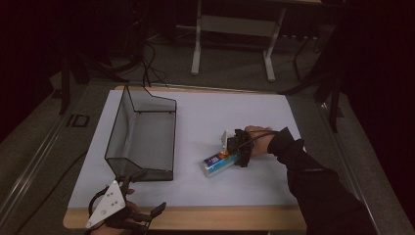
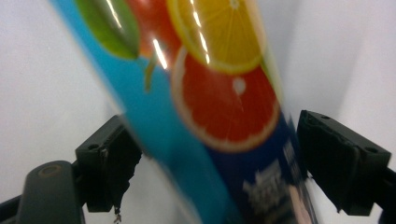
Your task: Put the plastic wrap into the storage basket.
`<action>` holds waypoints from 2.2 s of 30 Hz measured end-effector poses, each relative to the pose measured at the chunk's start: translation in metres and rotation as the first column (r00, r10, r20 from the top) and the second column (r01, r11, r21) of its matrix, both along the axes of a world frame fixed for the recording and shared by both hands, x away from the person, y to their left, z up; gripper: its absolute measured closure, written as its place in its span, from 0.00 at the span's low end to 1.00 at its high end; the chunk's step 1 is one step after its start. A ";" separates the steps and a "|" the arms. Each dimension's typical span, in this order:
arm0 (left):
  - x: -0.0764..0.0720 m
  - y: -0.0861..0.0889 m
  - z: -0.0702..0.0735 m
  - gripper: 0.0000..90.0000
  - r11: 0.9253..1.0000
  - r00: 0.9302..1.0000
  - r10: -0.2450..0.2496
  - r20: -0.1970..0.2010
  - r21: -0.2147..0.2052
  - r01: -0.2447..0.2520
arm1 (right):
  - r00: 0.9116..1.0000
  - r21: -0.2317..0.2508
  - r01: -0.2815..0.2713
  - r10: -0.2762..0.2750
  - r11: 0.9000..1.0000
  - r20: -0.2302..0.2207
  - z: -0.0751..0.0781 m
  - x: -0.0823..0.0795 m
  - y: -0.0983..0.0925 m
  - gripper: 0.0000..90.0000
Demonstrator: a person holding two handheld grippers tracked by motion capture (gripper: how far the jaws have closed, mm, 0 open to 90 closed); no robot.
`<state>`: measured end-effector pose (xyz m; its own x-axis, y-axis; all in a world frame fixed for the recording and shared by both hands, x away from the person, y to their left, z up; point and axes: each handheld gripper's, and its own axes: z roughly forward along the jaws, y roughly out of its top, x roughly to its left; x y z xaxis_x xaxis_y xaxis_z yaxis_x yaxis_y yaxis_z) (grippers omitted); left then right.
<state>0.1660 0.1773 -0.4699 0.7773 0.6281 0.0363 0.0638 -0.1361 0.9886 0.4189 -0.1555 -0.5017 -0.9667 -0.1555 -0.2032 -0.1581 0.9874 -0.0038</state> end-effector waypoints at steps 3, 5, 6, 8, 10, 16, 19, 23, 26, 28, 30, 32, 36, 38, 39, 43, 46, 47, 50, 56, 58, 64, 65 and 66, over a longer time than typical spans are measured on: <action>0.000 0.000 0.000 0.01 1.000 1.000 0.001 -0.002 -0.003 -0.001 | 1.000 0.000 -0.015 0.015 1.000 -0.012 -0.003 0.001 0.000 0.19; 0.000 0.000 0.000 0.01 1.000 1.000 0.000 -0.003 -0.003 0.000 | 1.000 0.002 -0.019 0.019 1.000 -0.013 -0.002 0.000 0.000 0.20; 0.000 0.000 0.000 0.01 1.000 1.000 0.000 -0.002 -0.002 0.000 | 1.000 0.005 -0.028 0.028 1.000 -0.009 -0.002 0.000 -0.001 0.21; 0.000 0.000 0.000 0.01 1.000 1.000 0.001 -0.002 -0.002 -0.001 | 0.999 0.006 -0.045 0.045 0.999 0.000 -0.001 -0.001 -0.001 0.22; 0.000 0.000 0.000 0.01 1.000 1.000 0.002 -0.001 -0.002 -0.002 | 0.999 0.006 -0.050 0.050 0.999 0.006 -0.001 -0.002 -0.001 0.23; 0.000 0.001 0.000 0.01 1.000 1.000 0.002 0.000 -0.005 -0.002 | 0.999 0.053 0.039 -0.038 0.998 -0.020 0.004 0.003 0.001 0.27; 0.000 0.000 0.001 0.01 1.000 1.000 -0.002 0.004 -0.009 0.002 | 0.995 0.082 0.097 -0.094 0.992 -0.036 0.005 0.008 0.003 0.29; -0.001 0.000 0.001 0.01 1.000 1.000 -0.002 0.005 -0.008 0.002 | 0.977 0.131 0.212 -0.212 0.968 -0.015 0.009 0.019 0.006 0.30; -0.001 0.001 0.002 0.01 1.000 1.000 0.000 0.010 -0.008 0.000 | 0.957 0.166 0.286 -0.291 0.944 0.004 0.016 0.026 0.005 0.31; -0.001 0.001 0.002 0.01 1.000 1.000 0.000 0.011 -0.009 0.000 | 0.945 0.185 0.320 -0.327 0.929 0.006 0.020 0.030 0.004 0.31; -0.001 0.001 0.002 0.01 1.000 1.000 0.000 0.011 -0.010 0.001 | 0.935 0.195 0.348 -0.355 0.917 0.002 0.023 0.033 0.002 0.32; -0.001 0.001 0.002 0.01 1.000 1.000 -0.002 0.012 -0.009 0.002 | 0.907 0.202 0.416 -0.420 0.886 -0.025 0.026 0.040 0.000 0.32; -0.001 0.000 0.002 0.01 1.000 1.000 -0.002 0.012 -0.011 0.002 | 0.854 0.220 0.516 -0.516 0.828 -0.060 0.028 0.049 -0.005 0.32; 0.000 0.001 0.001 0.01 1.000 1.000 -0.002 0.010 -0.011 0.002 | 0.826 0.232 0.559 -0.558 0.796 -0.076 0.029 0.053 -0.007 0.33; 0.000 0.001 0.001 0.01 1.000 1.000 -0.002 0.009 -0.012 0.002 | 0.811 0.232 0.581 -0.578 0.780 -0.086 0.029 0.056 -0.009 0.33; -0.001 0.000 0.001 0.01 1.000 1.000 -0.003 0.011 -0.011 0.003 | 0.767 0.233 0.635 -0.637 0.737 -0.076 0.027 0.066 -0.012 0.33; -0.001 0.001 0.001 0.01 1.000 1.000 -0.002 0.010 -0.013 0.002 | 0.761 0.237 0.641 -0.644 0.730 -0.079 0.022 0.071 -0.016 0.34; -0.001 0.001 0.001 0.01 1.000 1.000 -0.002 0.010 -0.013 0.002 | 0.761 0.239 0.642 -0.644 0.729 -0.079 0.021 0.072 -0.017 0.34; 0.000 0.001 0.001 0.01 1.000 1.000 -0.003 0.008 -0.014 0.003 | 0.759 0.235 0.644 -0.648 0.729 -0.070 0.016 0.075 -0.018 0.34; -0.001 0.001 0.001 0.01 1.000 1.000 -0.005 0.006 -0.009 0.005 | 0.769 0.209 0.633 -0.637 0.745 -0.058 0.007 0.079 -0.016 0.34; -0.001 0.001 0.001 0.01 1.000 1.000 -0.006 0.006 -0.006 0.006 | 0.769 0.214 0.633 -0.635 0.744 -0.065 0.007 0.079 -0.018 0.34; -0.001 0.000 0.001 0.01 1.000 1.000 -0.011 0.010 -0.001 0.011 | 0.775 0.218 0.626 -0.629 0.749 -0.062 0.007 0.078 -0.018 0.34; -0.001 0.000 0.001 0.01 1.000 1.000 -0.011 0.010 -0.001 0.011 | 0.775 0.218 0.626 -0.629 0.749 -0.062 0.007 0.078 -0.018 0.34; -0.001 0.000 0.001 0.01 1.000 1.000 -0.013 0.007 0.000 0.013 | 0.775 0.217 0.625 -0.629 0.750 -0.059 0.007 0.078 -0.018 0.34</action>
<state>0.1646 0.1769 -0.4688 0.7849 0.6182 0.0422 0.0547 -0.1369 0.9891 0.4969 -0.1734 -0.4947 -0.8275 0.5335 -0.1750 0.4952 0.8404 0.2203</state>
